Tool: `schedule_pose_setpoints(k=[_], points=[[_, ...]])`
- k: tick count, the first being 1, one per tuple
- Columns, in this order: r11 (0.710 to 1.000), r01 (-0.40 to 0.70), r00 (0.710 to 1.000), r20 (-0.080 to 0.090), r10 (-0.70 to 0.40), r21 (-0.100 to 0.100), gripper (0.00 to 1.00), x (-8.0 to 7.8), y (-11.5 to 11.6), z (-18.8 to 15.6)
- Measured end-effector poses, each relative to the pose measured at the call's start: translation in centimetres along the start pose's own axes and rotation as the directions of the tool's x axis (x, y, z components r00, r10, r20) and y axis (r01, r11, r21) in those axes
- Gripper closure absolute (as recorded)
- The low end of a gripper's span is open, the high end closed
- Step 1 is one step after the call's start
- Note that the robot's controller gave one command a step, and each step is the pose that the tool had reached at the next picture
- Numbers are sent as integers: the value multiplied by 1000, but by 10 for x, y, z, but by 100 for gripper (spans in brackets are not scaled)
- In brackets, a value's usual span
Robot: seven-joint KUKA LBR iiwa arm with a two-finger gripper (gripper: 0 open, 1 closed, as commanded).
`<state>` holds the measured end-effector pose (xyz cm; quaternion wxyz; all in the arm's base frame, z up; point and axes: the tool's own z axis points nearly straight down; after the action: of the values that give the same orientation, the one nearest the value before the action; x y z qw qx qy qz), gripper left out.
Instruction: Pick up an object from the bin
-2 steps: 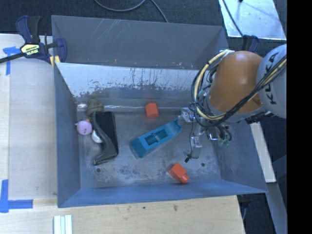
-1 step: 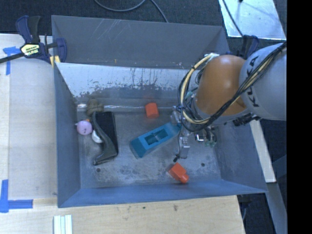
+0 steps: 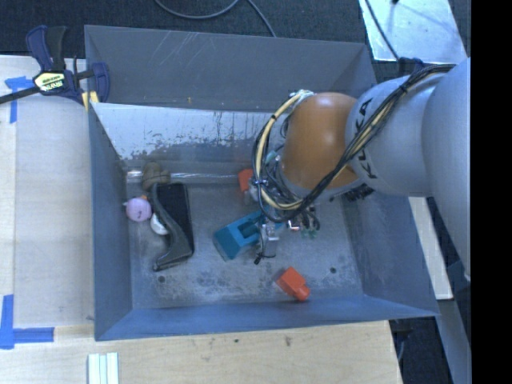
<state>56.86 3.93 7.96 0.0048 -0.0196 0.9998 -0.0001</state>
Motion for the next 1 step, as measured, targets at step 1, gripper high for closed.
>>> schedule_pose_setpoints(k=[1], points=[[999, -44, 999, 8, 44, 3, 100, 12, 19, 8]])
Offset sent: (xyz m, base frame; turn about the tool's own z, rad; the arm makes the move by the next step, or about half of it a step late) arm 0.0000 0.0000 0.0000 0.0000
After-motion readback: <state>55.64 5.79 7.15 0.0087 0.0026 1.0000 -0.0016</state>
